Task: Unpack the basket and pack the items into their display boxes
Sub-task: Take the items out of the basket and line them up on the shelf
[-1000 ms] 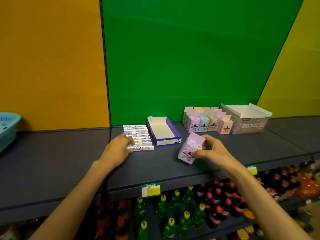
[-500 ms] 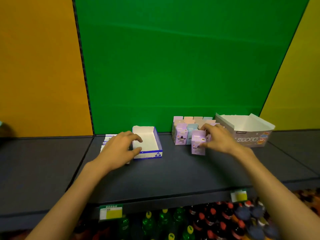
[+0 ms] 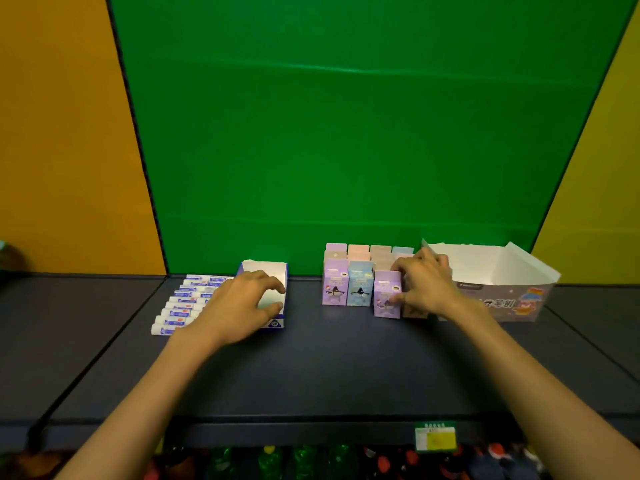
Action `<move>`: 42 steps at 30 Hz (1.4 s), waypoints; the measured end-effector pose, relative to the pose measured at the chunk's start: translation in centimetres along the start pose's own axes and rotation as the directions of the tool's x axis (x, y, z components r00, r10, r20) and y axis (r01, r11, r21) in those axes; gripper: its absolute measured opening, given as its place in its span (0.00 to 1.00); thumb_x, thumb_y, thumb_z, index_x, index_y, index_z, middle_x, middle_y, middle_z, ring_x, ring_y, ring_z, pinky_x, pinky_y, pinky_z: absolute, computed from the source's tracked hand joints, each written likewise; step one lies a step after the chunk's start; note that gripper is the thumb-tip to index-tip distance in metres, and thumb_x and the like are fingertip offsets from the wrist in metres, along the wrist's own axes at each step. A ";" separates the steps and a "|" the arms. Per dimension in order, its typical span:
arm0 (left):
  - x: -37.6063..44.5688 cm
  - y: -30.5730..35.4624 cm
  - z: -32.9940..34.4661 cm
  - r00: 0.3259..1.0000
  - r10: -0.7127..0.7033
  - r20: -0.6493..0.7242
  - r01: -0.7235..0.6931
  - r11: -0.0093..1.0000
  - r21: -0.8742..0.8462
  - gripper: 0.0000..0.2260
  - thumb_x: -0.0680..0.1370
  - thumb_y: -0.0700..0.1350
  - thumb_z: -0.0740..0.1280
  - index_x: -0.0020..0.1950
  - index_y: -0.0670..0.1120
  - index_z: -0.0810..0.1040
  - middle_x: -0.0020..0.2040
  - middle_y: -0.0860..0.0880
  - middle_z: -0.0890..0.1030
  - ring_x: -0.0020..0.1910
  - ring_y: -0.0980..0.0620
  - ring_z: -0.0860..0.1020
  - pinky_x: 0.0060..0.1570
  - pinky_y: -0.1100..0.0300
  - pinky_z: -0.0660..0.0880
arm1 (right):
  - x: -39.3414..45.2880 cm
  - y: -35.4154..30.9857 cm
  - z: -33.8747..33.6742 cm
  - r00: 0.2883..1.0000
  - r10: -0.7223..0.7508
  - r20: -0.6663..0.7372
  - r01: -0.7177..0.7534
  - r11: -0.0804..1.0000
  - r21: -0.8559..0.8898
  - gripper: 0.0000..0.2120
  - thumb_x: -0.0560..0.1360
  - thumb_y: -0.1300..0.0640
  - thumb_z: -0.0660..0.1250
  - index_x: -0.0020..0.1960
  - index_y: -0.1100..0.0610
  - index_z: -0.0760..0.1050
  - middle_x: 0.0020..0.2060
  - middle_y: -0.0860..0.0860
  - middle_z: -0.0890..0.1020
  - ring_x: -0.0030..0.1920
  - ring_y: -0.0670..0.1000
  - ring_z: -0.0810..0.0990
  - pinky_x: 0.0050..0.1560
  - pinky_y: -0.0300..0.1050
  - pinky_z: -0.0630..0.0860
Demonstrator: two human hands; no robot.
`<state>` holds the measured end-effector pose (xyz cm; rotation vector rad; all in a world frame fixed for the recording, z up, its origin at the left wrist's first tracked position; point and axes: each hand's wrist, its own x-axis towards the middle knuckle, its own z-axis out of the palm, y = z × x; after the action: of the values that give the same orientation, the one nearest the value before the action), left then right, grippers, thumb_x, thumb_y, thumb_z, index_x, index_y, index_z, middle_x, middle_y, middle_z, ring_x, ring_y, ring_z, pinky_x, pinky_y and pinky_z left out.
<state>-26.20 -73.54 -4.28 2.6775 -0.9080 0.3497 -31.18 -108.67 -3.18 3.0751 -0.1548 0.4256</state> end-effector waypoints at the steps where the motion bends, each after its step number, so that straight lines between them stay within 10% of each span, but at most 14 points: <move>1: 0.0 0.3 0.1 1.000 -0.004 -0.003 0.004 1.000 0.004 0.13 0.79 0.56 0.66 0.63 0.57 0.77 0.62 0.54 0.77 0.62 0.50 0.75 0.58 0.53 0.73 | 0.0 0.2 0.1 1.000 -0.011 -0.008 0.011 1.000 -0.014 0.26 0.65 0.36 0.76 0.58 0.47 0.76 0.55 0.47 0.78 0.64 0.53 0.66 0.58 0.52 0.62; 8: 0.1 2.2 0.5 0.999 -0.052 -0.006 0.052 0.998 0.021 0.12 0.79 0.55 0.67 0.62 0.57 0.78 0.62 0.55 0.78 0.62 0.51 0.75 0.58 0.54 0.73 | 0.1 0.9 0.3 0.995 -0.071 -0.065 0.070 0.997 -0.019 0.33 0.69 0.37 0.73 0.69 0.48 0.71 0.63 0.48 0.74 0.66 0.53 0.63 0.63 0.51 0.59; 14: -0.7 2.7 -0.6 0.985 -0.159 -0.065 0.163 0.985 0.059 0.14 0.79 0.56 0.66 0.63 0.56 0.77 0.62 0.53 0.78 0.62 0.49 0.75 0.56 0.53 0.72 | 0.1 -3.2 0.3 0.950 -0.190 -0.249 0.242 0.949 0.201 0.18 0.77 0.44 0.65 0.65 0.48 0.76 0.60 0.46 0.78 0.63 0.51 0.70 0.60 0.50 0.62; 23: -5.9 -1.1 -4.5 0.934 -0.304 -0.187 0.334 0.930 0.157 0.29 0.74 0.65 0.53 0.69 0.54 0.75 0.65 0.52 0.78 0.62 0.46 0.76 0.55 0.49 0.73 | 1.0 -16.1 0.8 0.888 -0.379 -0.262 0.451 0.831 0.326 0.19 0.80 0.44 0.63 0.68 0.49 0.73 0.61 0.49 0.77 0.61 0.53 0.73 0.60 0.51 0.67; 42: -24.9 -22.0 -15.8 0.817 -0.516 -0.256 0.567 0.800 0.197 0.24 0.80 0.63 0.59 0.75 0.58 0.67 0.72 0.55 0.70 0.68 0.50 0.71 0.62 0.48 0.72 | 0.3 -48.9 -0.9 0.743 -0.608 -0.278 0.667 0.644 0.374 0.19 0.80 0.43 0.62 0.70 0.46 0.71 0.65 0.46 0.74 0.66 0.50 0.71 0.62 0.51 0.68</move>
<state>-33.89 -37.61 -1.81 2.9216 -0.0026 0.6090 -26.06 -60.03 -3.18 3.1895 1.1827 0.6765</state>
